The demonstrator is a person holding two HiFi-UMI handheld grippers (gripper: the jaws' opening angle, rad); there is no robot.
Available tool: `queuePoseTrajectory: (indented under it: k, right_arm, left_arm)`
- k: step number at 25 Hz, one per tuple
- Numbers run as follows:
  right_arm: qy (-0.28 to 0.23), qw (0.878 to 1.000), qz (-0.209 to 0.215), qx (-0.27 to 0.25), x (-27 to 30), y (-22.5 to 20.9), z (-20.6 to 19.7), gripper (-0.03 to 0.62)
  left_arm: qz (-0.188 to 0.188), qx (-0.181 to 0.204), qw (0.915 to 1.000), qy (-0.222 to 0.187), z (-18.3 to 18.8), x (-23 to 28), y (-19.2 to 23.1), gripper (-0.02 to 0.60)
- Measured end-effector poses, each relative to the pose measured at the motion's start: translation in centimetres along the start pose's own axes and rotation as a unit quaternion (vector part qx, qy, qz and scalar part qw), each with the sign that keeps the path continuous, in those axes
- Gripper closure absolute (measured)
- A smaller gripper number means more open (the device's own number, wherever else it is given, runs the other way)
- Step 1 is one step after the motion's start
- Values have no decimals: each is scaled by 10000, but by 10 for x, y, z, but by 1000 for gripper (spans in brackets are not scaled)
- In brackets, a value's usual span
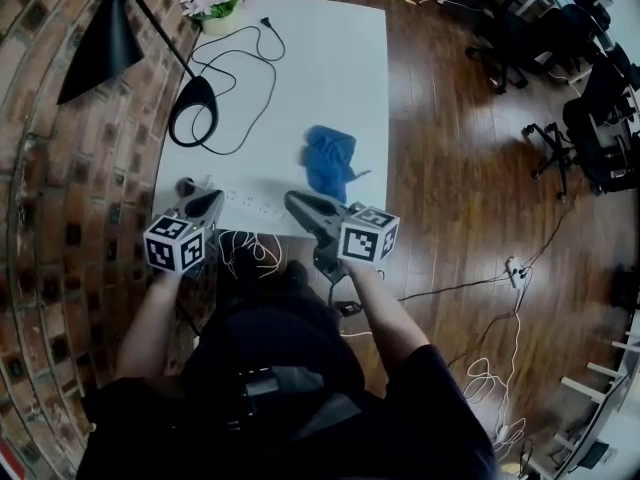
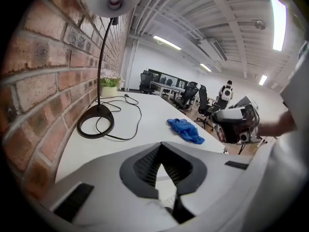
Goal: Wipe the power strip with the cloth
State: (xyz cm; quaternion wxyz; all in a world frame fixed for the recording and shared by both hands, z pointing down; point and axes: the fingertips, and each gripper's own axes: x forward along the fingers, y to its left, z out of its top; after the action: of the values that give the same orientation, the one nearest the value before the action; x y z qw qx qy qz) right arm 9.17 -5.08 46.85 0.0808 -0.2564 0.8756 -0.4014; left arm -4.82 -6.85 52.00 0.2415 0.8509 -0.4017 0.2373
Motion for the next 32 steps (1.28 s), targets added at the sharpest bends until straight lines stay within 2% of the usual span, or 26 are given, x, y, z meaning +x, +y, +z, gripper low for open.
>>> queuePoseTrajectory:
  k: [1, 5, 7, 11, 14, 18, 26, 32]
  right_arm:
    - [45, 10000, -23, -36, -5, -1, -1, 617]
    - [462, 9982, -257, -277, -15, -7, -14, 617]
    - [571, 9978, -211, -253, -14, 0, -19, 617]
    - [638, 9965, -64, -529, -2, 14, -3, 617]
    - [661, 9959, -34, -624, 13, 30, 0, 617]
    - [626, 9941, 21, -882, 26, 49, 15, 617]
    - [646, 9887, 307, -1321, 36, 100, 16, 617]
    - [543, 9902, 138, -1283, 28, 116, 8, 617]
  left_arm:
    - [3, -23, 10000, -21, 2, 0, -4, 589]
    - [7, -18, 10000, -31, 10, -1, -17, 589]
    - [39, -14, 10000, -76, 16, -6, -21, 589]
    - [-36, -55, 9992, -389, 46, -3, -23, 589]
    - [-110, -147, 9989, -422, 44, -11, -21, 589]
    - [-35, 114, 9990, -429, 49, -14, -13, 588]
    - [-392, 33, 9966, -723, 59, -31, -18, 589]
    - [-713, 17, 9943, -790, 52, -36, -36, 588]
